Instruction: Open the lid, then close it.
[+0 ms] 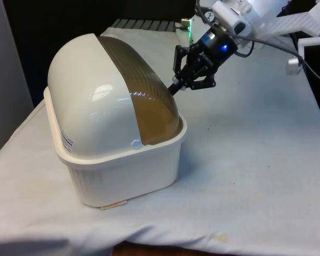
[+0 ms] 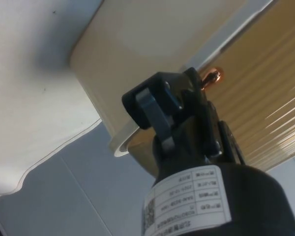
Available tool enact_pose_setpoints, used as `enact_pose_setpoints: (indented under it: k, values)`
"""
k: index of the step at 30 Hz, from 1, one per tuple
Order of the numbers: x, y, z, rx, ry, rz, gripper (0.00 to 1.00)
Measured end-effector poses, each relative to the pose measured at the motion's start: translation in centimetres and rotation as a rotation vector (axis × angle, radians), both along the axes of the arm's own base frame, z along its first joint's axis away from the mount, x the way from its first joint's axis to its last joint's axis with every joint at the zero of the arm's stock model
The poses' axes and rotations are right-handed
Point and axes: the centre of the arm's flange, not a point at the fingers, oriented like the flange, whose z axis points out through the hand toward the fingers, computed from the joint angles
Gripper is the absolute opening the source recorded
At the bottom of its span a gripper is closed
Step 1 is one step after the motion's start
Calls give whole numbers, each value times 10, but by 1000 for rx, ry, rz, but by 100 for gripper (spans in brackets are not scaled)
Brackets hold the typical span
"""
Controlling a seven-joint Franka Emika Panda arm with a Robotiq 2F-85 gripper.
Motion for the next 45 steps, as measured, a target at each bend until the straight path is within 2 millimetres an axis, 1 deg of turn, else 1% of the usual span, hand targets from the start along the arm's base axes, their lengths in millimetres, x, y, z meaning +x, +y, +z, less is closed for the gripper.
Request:
enact_pose_setpoints:
  k: [20, 26, 30, 38, 43, 45]
  values:
    - [3, -2, 2, -81, -25, -13, 0]
    - [2, 7, 2, -91, -39, -10, 0]
    - [2, 7, 2, -88, -41, -11, 0]
    - [1, 9, -9, -51, -40, -9, 0]
    - [7, 5, -17, -27, -38, -12, 0]
    - [9, 4, -17, -27, -39, -13, 0]
